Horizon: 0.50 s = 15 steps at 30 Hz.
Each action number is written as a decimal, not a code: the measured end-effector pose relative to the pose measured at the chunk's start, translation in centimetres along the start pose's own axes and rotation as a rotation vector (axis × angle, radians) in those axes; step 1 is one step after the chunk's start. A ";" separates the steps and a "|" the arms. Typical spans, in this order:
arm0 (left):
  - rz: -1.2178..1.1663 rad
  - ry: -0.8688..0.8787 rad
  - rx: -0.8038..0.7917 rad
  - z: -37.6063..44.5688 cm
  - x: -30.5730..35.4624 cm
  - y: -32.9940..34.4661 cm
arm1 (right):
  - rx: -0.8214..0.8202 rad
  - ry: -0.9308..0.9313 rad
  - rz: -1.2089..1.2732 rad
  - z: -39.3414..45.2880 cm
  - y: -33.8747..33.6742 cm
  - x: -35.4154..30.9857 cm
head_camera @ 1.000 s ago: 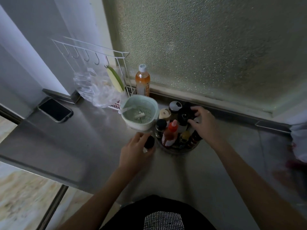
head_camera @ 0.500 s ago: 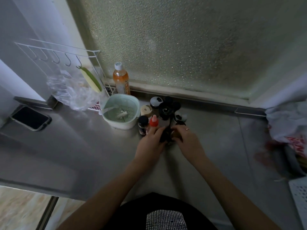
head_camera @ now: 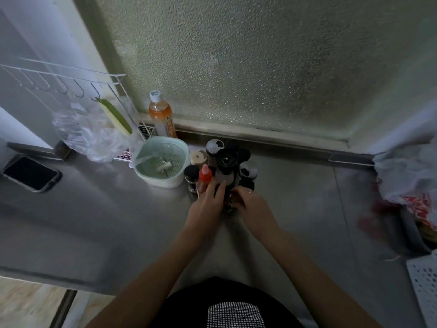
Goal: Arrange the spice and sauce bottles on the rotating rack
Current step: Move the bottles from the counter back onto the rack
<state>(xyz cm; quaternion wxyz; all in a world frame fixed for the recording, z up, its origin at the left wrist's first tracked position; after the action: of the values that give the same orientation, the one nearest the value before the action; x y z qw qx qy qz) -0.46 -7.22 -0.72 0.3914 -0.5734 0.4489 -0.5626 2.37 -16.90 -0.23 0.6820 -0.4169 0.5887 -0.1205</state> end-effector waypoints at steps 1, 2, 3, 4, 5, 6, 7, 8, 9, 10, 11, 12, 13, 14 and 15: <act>-0.004 -0.006 -0.001 0.0 -0.3 0.0 | -0.002 0.002 0.005 -0.1 0.2 0.1; -0.008 -0.015 -0.005 0.0 -0.5 0.0 | -0.009 0.004 -0.002 -0.1 0.4 0.2; -0.003 -0.024 -0.020 0.2 -0.8 0.0 | -0.021 0.004 -0.018 -0.2 0.7 0.3; 0.009 -0.026 -0.045 0.3 -0.9 0.0 | -0.034 0.005 -0.036 -0.2 1.0 0.4; 0.023 -0.023 -0.070 0.5 -1.0 0.1 | -0.044 0.001 -0.050 -0.1 1.3 0.4; 0.031 -0.019 -0.082 0.7 -1.1 0.2 | -0.053 -0.004 -0.061 -0.1 1.4 0.4; 0.029 -0.019 -0.083 0.8 -1.3 0.2 | -0.056 -0.012 -0.066 -0.1 1.4 0.2; 0.021 -0.023 -0.080 1.0 -1.4 0.3 | -0.058 -0.015 -0.066 -0.1 1.4 0.2; 0.014 -0.029 -0.074 1.2 -1.6 0.3 | -0.054 -0.025 -0.059 -0.2 1.3 -0.1; 0.007 -0.032 -0.063 1.3 -1.9 0.3 | -0.045 -0.039 -0.044 -0.2 0.9 -0.4; 0.002 -0.028 -0.051 1.4 -2.0 0.2 | -0.018 -0.053 -0.019 -0.3 0.3 -1.0; 0.002 -0.013 -0.034 1.3 -2.0 0.0 | 0.038 -0.061 0.017 -0.2 -0.8 -1.4; 0.005 0.006 -0.011 1.2 -2.0 -0.4 | 0.132 -0.064 0.058 0.0 -2.4 -1.8; 0.008 0.020 0.017 0.9 -2.0 -0.8 | 0.244 -0.054 0.091 0.3 -4.1 -1.6; 0.005 0.020 0.048 0.7 -2.1 -1.4 | 0.337 -0.019 0.108 0.8 -5.6 -1.0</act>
<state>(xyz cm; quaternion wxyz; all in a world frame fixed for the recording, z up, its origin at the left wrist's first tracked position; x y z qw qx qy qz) 0.37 -4.87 -0.08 0.4021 -0.5570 0.4405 -0.5780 4.64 -19.36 4.42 0.7533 -0.2657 0.5750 -0.1767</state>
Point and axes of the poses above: each hand's wrist, its own z-axis towards the middle knuckle, its own y-axis out of the palm, x = y × z, the point moved 9 cm from there along z, towards the middle knuckle, and after that the axes turned 5 degrees about z, right-handed, at the moved point
